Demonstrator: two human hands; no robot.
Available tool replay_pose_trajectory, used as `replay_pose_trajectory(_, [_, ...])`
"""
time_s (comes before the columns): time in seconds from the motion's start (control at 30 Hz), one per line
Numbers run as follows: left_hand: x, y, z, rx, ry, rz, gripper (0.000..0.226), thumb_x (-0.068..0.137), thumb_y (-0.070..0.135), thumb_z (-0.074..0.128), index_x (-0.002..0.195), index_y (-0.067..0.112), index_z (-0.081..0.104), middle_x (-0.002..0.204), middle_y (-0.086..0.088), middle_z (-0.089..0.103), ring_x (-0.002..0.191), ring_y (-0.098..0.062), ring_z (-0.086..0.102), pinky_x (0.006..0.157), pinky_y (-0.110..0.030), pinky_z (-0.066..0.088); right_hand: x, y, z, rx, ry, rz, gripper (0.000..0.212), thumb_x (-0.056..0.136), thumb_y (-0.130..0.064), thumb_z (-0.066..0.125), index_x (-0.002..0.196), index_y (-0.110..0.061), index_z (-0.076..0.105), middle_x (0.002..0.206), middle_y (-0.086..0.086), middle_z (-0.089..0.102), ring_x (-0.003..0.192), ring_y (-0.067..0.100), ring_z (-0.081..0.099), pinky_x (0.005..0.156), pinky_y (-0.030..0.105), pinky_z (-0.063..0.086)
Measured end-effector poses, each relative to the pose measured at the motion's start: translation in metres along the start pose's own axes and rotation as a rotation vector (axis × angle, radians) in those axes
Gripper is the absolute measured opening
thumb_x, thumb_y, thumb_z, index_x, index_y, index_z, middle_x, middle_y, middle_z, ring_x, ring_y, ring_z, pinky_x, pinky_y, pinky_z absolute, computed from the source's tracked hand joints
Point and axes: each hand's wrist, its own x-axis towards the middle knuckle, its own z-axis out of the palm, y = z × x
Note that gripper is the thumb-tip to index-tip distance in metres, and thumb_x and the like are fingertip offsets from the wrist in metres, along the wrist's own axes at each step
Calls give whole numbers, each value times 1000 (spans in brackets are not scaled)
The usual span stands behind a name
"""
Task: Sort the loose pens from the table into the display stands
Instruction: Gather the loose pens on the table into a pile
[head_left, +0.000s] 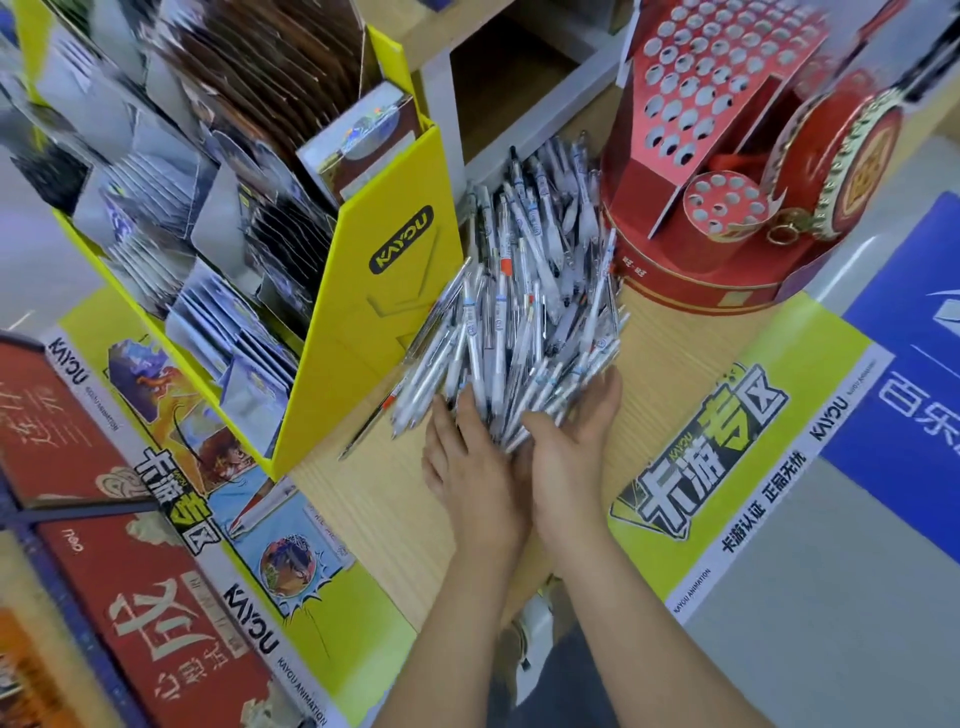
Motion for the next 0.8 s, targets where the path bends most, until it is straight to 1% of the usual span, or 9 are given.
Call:
replay_pose_trajectory(0.1, [-1, -10, -25, -91, -65, 190, 94, 72, 62, 55, 149, 18, 24, 157, -9, 20, 143, -27, 15, 115, -38, 15, -10, 2, -18, -140, 57, 80, 82, 86, -8, 62, 153, -24, 19, 153, -10, 36, 138, 11, 38, 112, 41, 37])
replay_pose_trajectory(0.17, [-3, -20, -40, -86, 14, 281, 85, 76, 58, 60, 145, 19, 30, 152, -2, 28, 140, -21, 19, 113, -28, 15, -20, 6, -17, -205, 34, 58, 64, 82, -14, 64, 140, -23, 39, 134, -3, 54, 124, 17, 53, 100, 40, 46])
replay_pose_trajectory(0.23, [4, -29, -48, -75, 105, 278, 74, 85, 54, 56, 144, 17, 31, 151, 1, 29, 140, -19, 21, 114, -31, 16, -25, 9, -4, -223, 29, 43, 56, 76, -14, 61, 128, -29, 46, 117, -6, 58, 110, 19, 58, 94, 42, 49])
replay_pose_trajectory(0.37, [40, -31, -50, -83, 61, 116, 79, 89, 64, 30, 150, 14, 24, 155, -13, 27, 143, -28, 16, 117, -49, 15, -18, 7, 27, -64, 47, 41, 68, 73, -10, 57, 136, -32, 43, 127, -8, 57, 120, 15, 54, 105, 43, 44])
replay_pose_trajectory(0.47, [57, -21, -34, 10, 42, 203, 80, 93, 63, 21, 149, 5, 27, 150, -19, 35, 137, -36, 29, 115, -48, 17, -11, 0, 51, 80, 20, 80, 76, 74, -24, 62, 144, -29, 34, 139, -1, 54, 127, 17, 53, 107, 45, 43])
replay_pose_trajectory(0.53, [62, -15, -33, 48, -19, 194, 73, 97, 58, 24, 153, 12, 15, 157, -11, 23, 141, -33, 21, 115, -45, 13, -5, -7, 60, 140, -8, 116, 78, 78, -25, 61, 148, -25, 28, 142, 0, 52, 127, 16, 53, 108, 44, 44])
replay_pose_trajectory(0.6, [63, -16, -39, 6, -90, 173, 72, 93, 57, 24, 154, 23, 6, 159, -2, 16, 141, -27, 14, 112, -46, 15, -3, -10, 57, 146, -49, 132, 74, 80, -12, 57, 147, -23, 29, 136, 1, 58, 120, 17, 60, 103, 42, 48])
replay_pose_trajectory(0.73, [58, -17, -59, 1, -28, 210, 68, 90, 63, 26, 150, 31, 19, 154, 1, 29, 137, -26, 25, 109, -53, 25, 4, -16, 34, -131, -203, 102, 59, 88, -3, 54, 141, -23, 38, 117, -3, 67, 102, 13, 66, 81, 25, 52])
replay_pose_trajectory(0.8, [47, -19, -61, 57, 68, 275, 66, 91, 60, 34, 147, 25, 29, 149, -3, 35, 134, -28, 31, 107, -50, 29, 5, -19, 19, -451, -281, -29, 51, 90, -12, 56, 138, -22, 42, 117, 1, 66, 106, 23, 63, 82, 30, 48])
